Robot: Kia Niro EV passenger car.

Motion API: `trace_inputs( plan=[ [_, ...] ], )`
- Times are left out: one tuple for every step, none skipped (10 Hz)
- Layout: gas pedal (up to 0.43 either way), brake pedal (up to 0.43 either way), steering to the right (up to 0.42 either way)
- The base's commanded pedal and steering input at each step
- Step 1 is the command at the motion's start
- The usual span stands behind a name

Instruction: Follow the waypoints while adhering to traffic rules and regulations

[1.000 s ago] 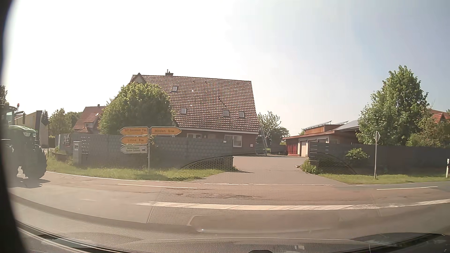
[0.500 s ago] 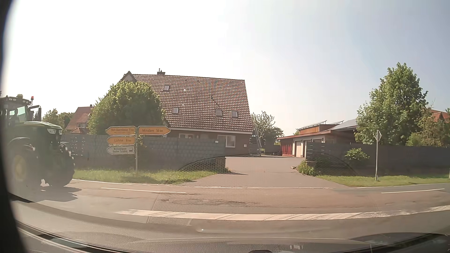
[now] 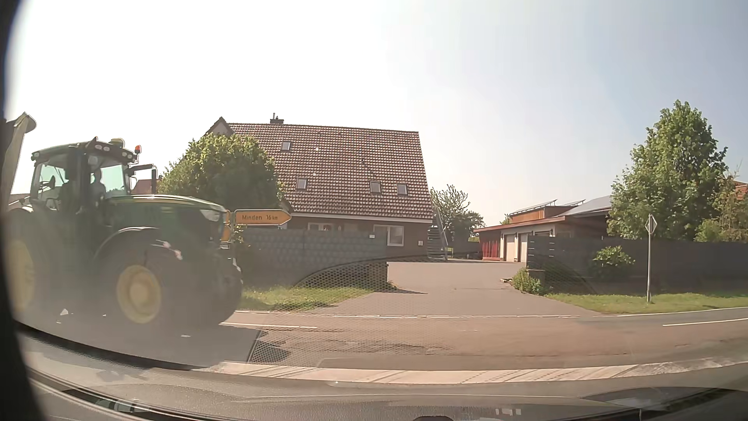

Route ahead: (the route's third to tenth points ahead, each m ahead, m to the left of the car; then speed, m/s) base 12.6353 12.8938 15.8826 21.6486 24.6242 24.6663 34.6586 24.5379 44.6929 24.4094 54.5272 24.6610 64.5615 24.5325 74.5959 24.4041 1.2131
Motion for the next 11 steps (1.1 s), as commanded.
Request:
trace_inputs(
  plan=[
    [0.000, 0.073, -0.188],
    [0.000, 0.073, -0.177],
    [0.000, 0.067, -0.167],
    [0.000, 0.061, -0.160],
    [0.000, 0.061, -0.152],
    [0.000, 0.055, -0.141],
    [0.000, 0.055, -0.132],
    [0.000, 0.049, -0.123],
    [0.000, 0.049, -0.115],
    [0.000, 0.049, -0.111],
    [0.000, 0.043, -0.105]
  ],
)
